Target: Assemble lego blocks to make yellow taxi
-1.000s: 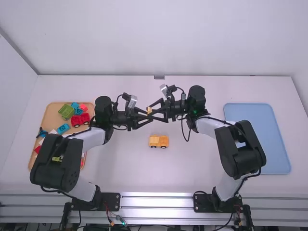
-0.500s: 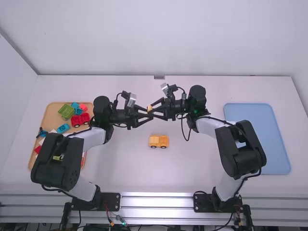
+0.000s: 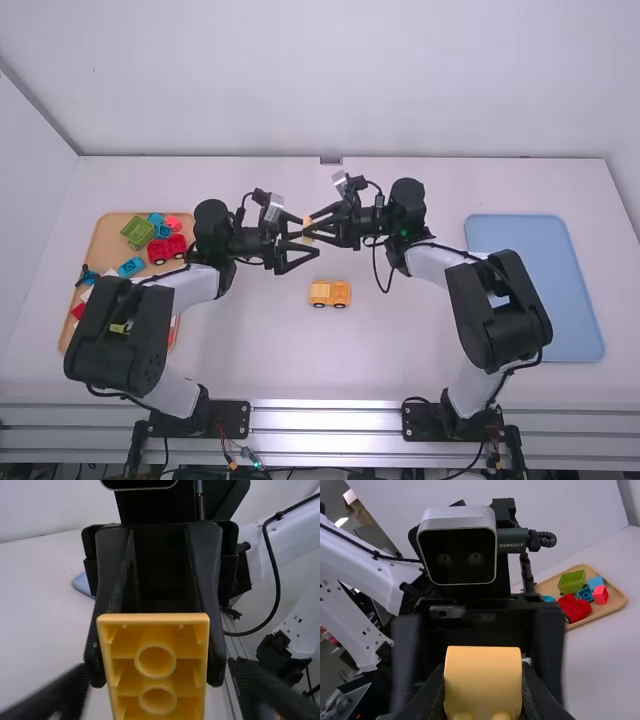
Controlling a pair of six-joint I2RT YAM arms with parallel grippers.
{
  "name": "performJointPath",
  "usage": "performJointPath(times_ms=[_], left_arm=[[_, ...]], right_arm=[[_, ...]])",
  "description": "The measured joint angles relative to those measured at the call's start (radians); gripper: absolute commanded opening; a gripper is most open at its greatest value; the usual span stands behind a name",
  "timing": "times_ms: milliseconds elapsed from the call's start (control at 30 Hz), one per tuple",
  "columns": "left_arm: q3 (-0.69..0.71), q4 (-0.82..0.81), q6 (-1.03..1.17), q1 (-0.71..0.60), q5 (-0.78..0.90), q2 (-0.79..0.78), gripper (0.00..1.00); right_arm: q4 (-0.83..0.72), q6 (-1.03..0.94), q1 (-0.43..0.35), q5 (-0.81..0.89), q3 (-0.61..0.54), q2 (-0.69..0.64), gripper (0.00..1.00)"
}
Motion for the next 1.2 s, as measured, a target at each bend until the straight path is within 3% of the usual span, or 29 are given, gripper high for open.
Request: performJointPath(times_ms=[233, 367, 500, 633, 767, 933, 1100, 1200], left_arm=[[0.000, -0.103, 0.065, 0.000, -0.008, 0.000, 0.99], [0.000, -0.243, 0.127, 0.001, -0.085, 0.000, 0.99], [0.000, -0.407, 0.197, 0.006, -0.199, 0.000, 0.99], [0.000, -0.448, 0.308, 0.006, -0.313, 0.000, 0.99], [0.000, -0.449, 0.407, 0.006, -0.402, 0.000, 0.99], [0.021, -0.611, 0.758, 0.006, -0.372, 0.000, 0.99], [0.028, -0.666, 0.978, 0.006, -0.288, -0.034, 0.99], [0.047, -0.661, 1.054, 0.007, -0.265, -0.104, 1.00]], right_arm=[[-0.083, -0.049, -0.060, 0.150, 0.000, 0.000, 0.00], [-0.323, -0.140, -0.126, 0.283, 0.002, -0.002, 0.00], [-0.806, -0.326, -0.162, 0.454, 0.038, -0.040, 0.00], [-1.302, -0.496, -0.125, 0.692, 0.156, -0.089, 0.00], [-1.568, -0.570, -0.031, 0.955, 0.257, -0.110, 0.00], [-1.648, -0.523, 0.056, 1.148, 0.243, -0.108, 0.00], [-1.605, -0.443, 0.060, 1.231, 0.163, -0.108, 0.00], [-1.578, -0.285, 0.050, 1.254, 0.089, -0.105, 0.00]])
